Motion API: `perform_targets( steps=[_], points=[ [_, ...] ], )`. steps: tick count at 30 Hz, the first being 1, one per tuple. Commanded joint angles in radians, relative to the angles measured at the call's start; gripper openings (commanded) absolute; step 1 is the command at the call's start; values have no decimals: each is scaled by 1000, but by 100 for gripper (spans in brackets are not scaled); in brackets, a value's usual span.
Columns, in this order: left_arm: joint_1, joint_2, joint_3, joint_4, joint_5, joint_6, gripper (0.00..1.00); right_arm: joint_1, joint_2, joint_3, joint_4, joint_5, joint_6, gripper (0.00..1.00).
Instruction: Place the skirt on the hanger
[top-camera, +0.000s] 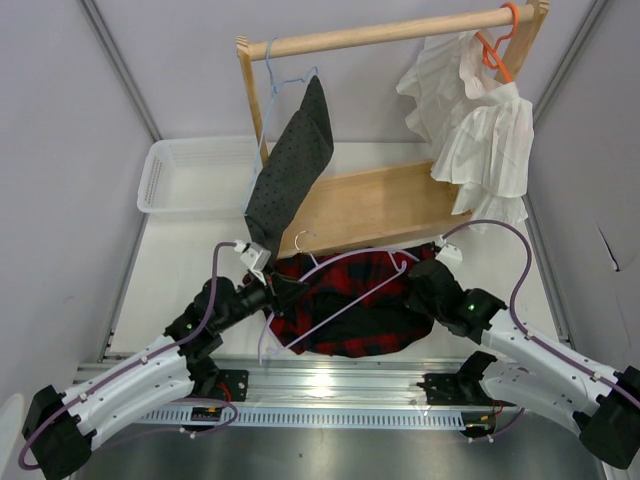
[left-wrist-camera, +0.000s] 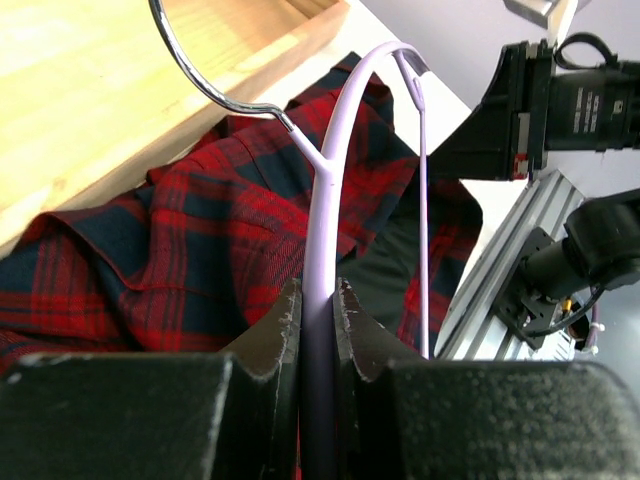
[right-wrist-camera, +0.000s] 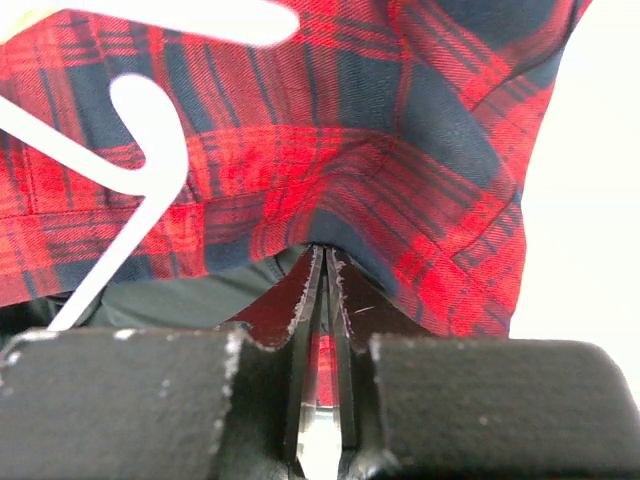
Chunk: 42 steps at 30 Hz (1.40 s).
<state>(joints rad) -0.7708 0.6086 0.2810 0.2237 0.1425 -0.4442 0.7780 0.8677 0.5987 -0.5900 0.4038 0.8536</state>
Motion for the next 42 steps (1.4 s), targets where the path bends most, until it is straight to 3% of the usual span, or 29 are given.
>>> perform_targets(
  steps=[1,20,42],
  points=[
    [-13,-6,6,60,20,2,0,-17,-6,39,-31,24,-10,8],
    [-76,26,-112,197,-18,16,0,-94,5,111,-53,0,-33,8],
    [-111,95,-112,220,-3,71,0,-108,24,128,-13,-25,-41,8]
  ],
)
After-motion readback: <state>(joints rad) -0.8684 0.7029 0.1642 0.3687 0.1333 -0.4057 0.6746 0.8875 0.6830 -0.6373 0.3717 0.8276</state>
